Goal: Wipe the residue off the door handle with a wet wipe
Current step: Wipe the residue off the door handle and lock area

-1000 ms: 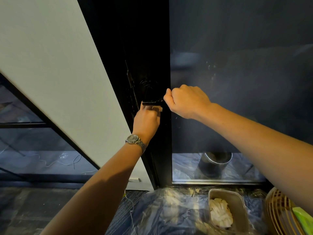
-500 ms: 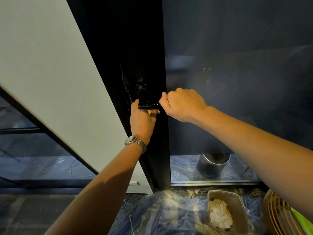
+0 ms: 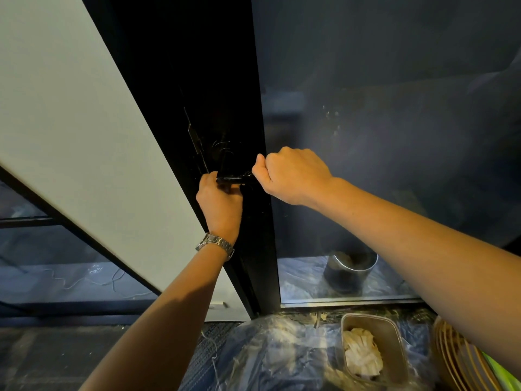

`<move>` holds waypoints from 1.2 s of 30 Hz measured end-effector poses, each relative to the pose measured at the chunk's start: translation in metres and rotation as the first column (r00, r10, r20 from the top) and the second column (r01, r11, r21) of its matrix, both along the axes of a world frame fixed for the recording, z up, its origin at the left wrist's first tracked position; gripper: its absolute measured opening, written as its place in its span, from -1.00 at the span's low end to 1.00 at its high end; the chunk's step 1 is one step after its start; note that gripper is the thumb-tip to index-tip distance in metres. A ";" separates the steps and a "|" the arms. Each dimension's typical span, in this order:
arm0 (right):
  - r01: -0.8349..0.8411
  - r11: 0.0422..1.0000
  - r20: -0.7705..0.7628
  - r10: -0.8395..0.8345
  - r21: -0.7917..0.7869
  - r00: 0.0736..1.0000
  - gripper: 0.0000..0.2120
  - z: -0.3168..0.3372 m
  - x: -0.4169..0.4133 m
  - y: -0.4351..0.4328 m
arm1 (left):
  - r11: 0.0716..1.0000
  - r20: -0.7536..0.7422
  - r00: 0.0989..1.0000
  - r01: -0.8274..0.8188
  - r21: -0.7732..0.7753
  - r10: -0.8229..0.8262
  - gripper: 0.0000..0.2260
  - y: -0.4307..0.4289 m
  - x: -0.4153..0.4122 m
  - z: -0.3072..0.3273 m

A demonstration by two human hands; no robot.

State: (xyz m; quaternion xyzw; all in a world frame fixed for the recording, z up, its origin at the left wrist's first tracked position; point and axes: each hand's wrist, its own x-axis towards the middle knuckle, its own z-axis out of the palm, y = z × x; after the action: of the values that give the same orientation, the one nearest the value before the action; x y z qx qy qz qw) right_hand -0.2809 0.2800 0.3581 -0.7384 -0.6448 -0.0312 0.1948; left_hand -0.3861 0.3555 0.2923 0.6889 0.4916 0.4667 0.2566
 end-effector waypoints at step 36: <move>-0.005 1.000 -0.025 0.005 -0.011 1.000 -0.46 0.000 0.001 -0.001 | 0.806 -0.754 0.646 0.505 0.309 -0.115 -0.78 0.005 -0.014 -0.019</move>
State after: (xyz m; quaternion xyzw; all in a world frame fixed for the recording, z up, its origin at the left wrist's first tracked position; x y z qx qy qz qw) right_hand -0.2800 0.2789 0.3579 -0.7383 -0.6442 -0.0179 0.1989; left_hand -0.3999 0.3609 0.2732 0.9306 0.2840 0.2237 -0.0569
